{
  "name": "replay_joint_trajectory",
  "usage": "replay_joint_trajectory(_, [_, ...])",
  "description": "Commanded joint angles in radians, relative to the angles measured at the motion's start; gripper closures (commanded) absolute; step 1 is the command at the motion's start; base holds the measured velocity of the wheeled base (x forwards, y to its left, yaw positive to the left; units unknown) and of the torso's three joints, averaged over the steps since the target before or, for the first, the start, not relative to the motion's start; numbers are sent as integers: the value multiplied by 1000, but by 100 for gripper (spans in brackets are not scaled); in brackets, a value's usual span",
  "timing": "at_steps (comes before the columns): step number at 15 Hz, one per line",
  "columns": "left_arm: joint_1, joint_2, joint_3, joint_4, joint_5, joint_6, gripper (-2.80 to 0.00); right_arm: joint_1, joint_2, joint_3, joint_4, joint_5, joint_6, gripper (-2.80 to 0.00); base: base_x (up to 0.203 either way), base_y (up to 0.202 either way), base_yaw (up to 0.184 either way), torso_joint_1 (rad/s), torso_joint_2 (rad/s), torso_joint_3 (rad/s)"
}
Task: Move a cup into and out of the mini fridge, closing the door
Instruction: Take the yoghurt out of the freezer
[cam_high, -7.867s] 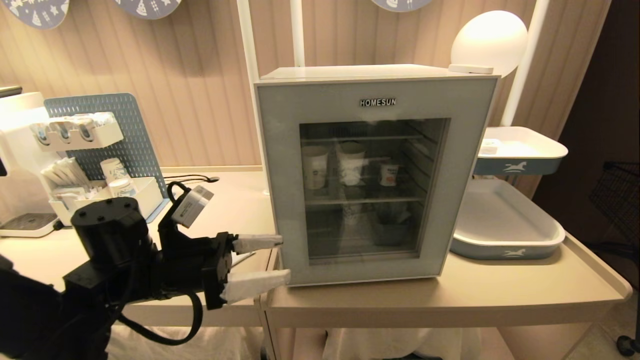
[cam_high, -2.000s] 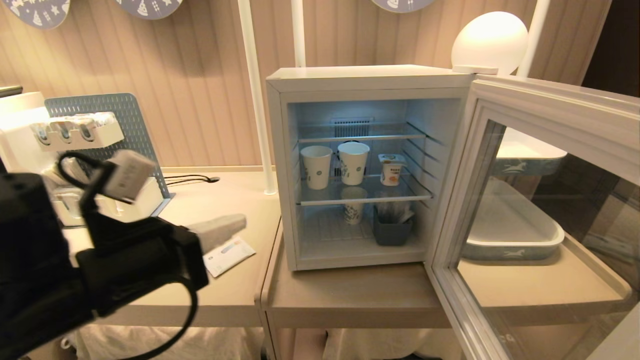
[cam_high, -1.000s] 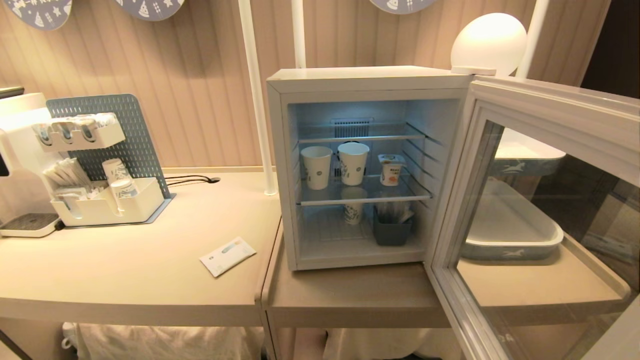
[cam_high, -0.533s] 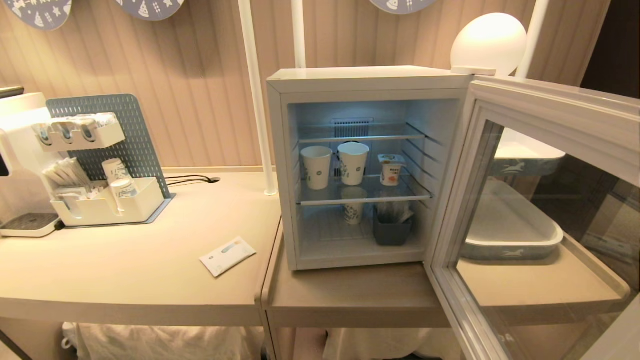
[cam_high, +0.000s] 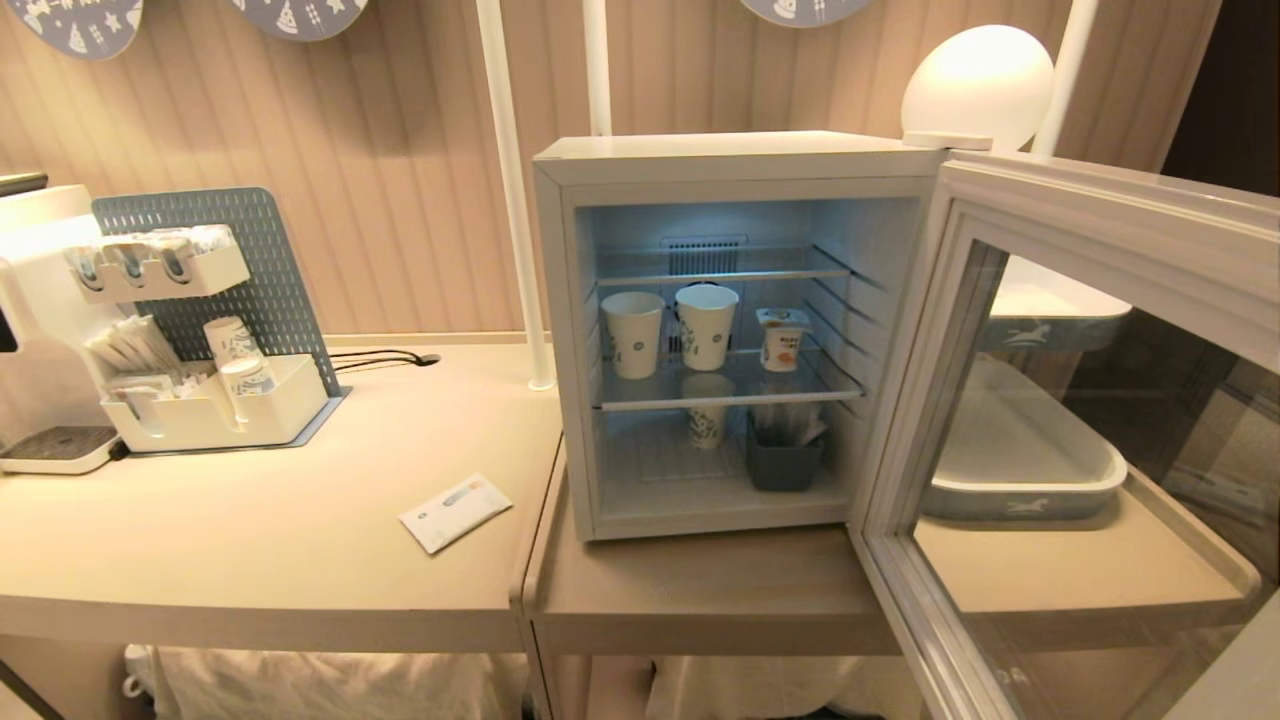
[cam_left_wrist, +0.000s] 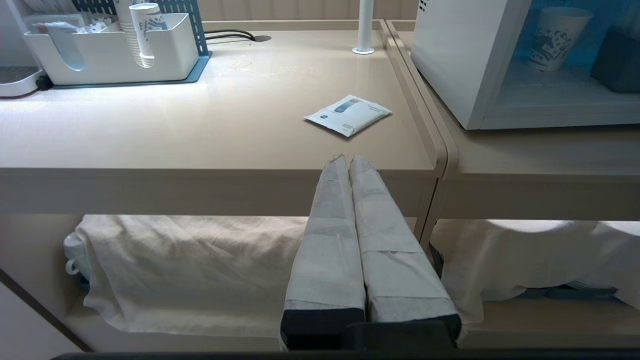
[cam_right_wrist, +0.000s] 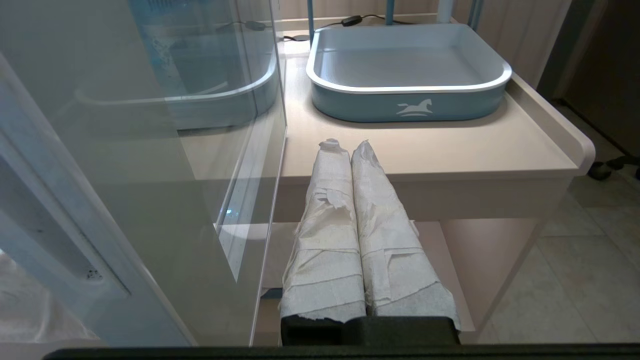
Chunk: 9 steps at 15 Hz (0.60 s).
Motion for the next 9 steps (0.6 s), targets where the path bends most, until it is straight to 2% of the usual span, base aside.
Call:
replay_joint_trajectory(1, [0,-2,5,-1,-1,-1,0,0,1,0,0,0,-1,0,-53,0,-1,7,4,2])
replay_joint_trajectory(9, [0,-2,7,-3,2,-17,0,0,1,0,-2,0,0,0,-184,0,0,4,3,2])
